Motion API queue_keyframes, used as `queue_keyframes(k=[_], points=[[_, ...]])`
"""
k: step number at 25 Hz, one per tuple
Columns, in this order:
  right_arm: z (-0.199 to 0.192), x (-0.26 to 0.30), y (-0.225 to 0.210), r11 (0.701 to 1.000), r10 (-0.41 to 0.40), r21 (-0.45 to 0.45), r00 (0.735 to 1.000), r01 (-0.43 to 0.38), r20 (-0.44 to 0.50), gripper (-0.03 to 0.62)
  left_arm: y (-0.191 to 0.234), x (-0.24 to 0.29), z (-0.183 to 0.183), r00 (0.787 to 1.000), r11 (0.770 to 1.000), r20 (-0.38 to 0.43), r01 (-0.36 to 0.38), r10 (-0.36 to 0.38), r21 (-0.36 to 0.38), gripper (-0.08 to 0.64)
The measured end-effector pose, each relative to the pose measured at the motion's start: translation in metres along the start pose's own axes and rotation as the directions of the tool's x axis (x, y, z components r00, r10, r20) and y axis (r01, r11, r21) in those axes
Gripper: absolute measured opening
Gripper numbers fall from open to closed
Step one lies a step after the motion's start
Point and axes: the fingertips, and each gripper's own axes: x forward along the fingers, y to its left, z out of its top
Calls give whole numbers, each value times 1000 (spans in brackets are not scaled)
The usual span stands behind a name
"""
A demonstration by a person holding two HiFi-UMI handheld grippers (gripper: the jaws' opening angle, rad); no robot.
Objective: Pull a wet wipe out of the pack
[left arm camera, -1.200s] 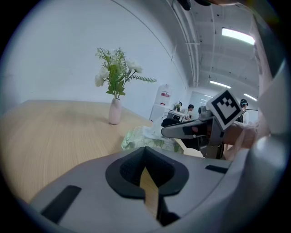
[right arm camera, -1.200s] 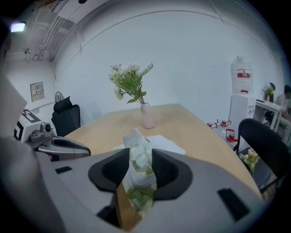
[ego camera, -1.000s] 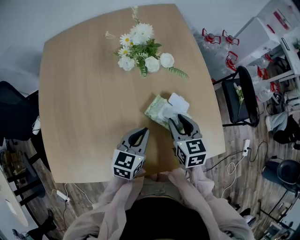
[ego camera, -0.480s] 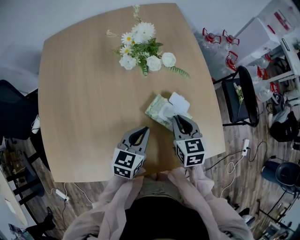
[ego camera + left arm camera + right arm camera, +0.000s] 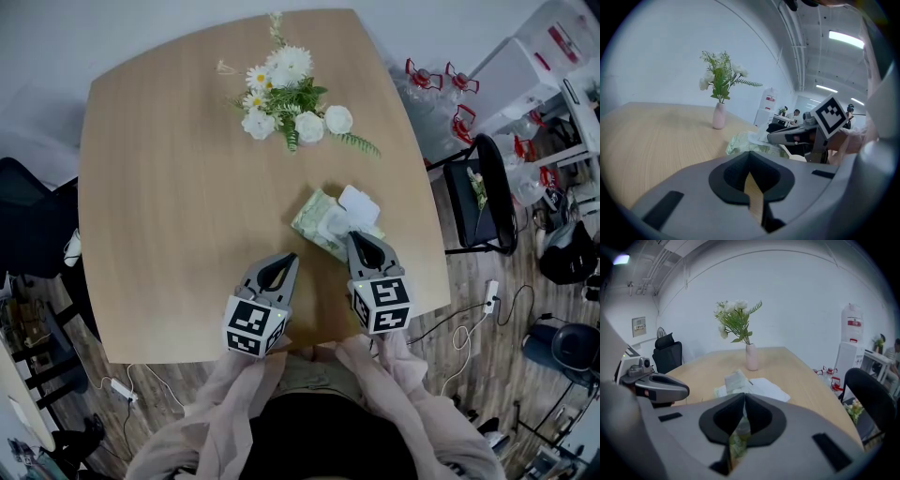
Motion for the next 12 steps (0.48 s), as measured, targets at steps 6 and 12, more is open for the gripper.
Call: queue_keyframes(k=[6, 12], points=[[2, -7, 6, 1000, 9, 0, 1000, -9, 14, 15, -4, -3, 2, 1000, 1000, 8, 4, -4, 9, 11], [0, -13, 12, 1000, 17, 11, 1000, -17, 21, 15, -9, -9, 3, 1000, 1000, 10, 8, -8, 25, 11]])
